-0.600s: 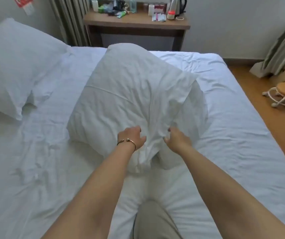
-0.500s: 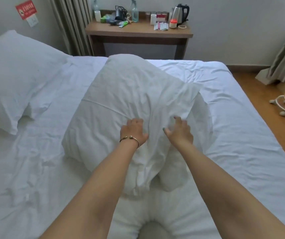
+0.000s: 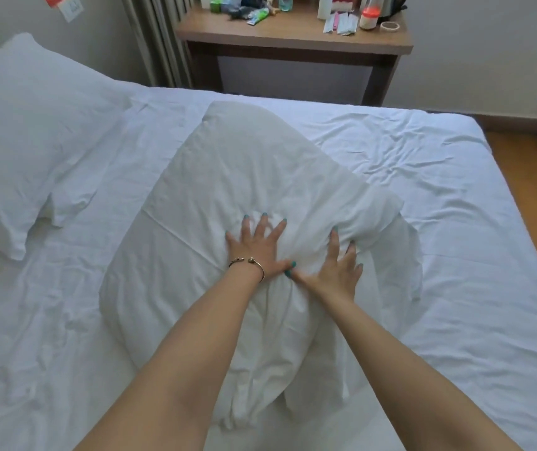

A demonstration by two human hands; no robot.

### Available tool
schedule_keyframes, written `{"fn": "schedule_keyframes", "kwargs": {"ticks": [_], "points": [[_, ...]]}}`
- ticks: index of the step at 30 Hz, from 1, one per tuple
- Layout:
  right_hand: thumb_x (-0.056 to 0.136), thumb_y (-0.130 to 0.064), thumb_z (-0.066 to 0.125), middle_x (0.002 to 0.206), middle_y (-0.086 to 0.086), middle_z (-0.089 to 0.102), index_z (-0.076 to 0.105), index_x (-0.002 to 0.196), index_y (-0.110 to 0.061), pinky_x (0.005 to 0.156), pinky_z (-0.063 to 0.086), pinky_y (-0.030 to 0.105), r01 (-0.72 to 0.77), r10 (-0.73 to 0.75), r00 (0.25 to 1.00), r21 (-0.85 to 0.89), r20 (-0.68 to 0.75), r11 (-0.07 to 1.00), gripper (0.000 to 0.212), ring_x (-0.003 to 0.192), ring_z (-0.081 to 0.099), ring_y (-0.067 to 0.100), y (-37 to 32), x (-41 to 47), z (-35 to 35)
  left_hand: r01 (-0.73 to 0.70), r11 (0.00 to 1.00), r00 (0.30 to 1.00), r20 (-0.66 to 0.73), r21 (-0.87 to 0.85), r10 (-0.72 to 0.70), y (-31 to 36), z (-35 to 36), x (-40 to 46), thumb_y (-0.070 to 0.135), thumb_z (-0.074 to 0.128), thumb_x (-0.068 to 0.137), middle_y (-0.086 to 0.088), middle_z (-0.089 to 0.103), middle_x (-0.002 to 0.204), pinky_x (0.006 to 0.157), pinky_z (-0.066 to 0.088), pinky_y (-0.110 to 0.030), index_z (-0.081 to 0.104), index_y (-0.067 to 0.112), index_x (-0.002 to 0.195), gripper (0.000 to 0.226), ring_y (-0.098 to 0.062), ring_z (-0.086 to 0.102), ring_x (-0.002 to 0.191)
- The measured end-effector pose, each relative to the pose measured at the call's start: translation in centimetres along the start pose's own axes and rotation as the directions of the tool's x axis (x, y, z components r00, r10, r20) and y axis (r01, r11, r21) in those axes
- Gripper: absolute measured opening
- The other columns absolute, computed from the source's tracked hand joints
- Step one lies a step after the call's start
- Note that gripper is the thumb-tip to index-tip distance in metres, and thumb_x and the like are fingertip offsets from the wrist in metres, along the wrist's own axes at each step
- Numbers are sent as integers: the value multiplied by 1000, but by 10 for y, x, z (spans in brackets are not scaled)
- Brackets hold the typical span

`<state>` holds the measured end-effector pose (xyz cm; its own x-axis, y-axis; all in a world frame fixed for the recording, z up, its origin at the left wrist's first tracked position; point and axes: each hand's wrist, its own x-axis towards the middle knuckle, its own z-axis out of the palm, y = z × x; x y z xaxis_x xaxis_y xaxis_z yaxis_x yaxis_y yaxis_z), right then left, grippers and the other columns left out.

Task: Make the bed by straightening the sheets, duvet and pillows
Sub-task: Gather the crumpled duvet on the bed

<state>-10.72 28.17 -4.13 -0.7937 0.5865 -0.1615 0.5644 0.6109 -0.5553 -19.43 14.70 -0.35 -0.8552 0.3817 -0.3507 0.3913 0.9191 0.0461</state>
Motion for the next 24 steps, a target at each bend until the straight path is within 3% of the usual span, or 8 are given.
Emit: {"fn": "schedule_keyframes", "kwargs": {"ticks": [2,4,7,13,17,20,22,24], "points": [[49,-77,74,155,21,8,-3,152,-32,117,9,51,5,-5,1000,35,-7,999,136,146,9,31,-6,4,-3,-34,999,999,-26,10,34,-11,-7,-2,77,45,78,8,-4,160,108,22,-55,-6,48,147,90,-25,-3,146],[46,-66,84,150,20,14,1,150,-32,115,23,49,20,-10,998,182,-56,983,138,140,22,35,-10,7,-6,-59,998,997,-40,13,59,-23,-14,-3,77,48,76,9,2,159,107,26,-50,-1,45,148,93,-22,2,145],[50,-41,93,149,14,16,9,149,-35,101,41,36,69,-28,993,374,-113,925,131,134,33,30,-13,5,-7,-20,999,999,-38,33,21,-33,-18,-2,80,53,69,5,-9,159,111,18,-56,-3,47,147,102,-28,-9,145],[55,-29,94,152,3,17,16,148,-40,99,32,23,27,31,994,509,-106,860,122,138,29,17,-26,5,-2,60,998,998,37,4,-60,-45,-20,10,86,58,55,1,-32,154,105,4,-73,-19,56,140,119,-42,-30,139],[56,-27,93,148,10,20,16,152,-27,103,31,24,-27,144,969,493,-201,869,123,136,28,22,-46,7,0,-4,1000,999,51,18,3,-43,-21,27,87,60,48,-4,-38,151,102,1,-76,-25,57,137,127,-42,-34,136],[52,-30,95,138,21,24,12,152,-26,102,39,31,-216,377,897,514,-231,830,130,127,34,33,-65,15,1,-101,995,993,61,15,100,-46,-18,50,90,59,40,-3,-37,152,100,-5,-77,-28,57,136,134,-37,-34,138],[50,-45,93,135,25,33,8,151,-34,98,43,37,-407,551,824,538,-133,738,132,120,44,38,-78,17,8,-169,986,982,89,-5,169,-53,-12,67,93,54,36,-2,-37,152,100,-8,-76,-28,56,136,135,-34,-35,138],[48,-60,87,141,21,38,3,150,-43,103,40,47,-525,598,800,432,-44,734,133,127,43,38,-87,20,24,-246,969,964,95,-31,247,-62,-7,87,98,47,34,-3,-36,153,102,-12,-73,-29,54,138,136,-33,-33,140]]}}
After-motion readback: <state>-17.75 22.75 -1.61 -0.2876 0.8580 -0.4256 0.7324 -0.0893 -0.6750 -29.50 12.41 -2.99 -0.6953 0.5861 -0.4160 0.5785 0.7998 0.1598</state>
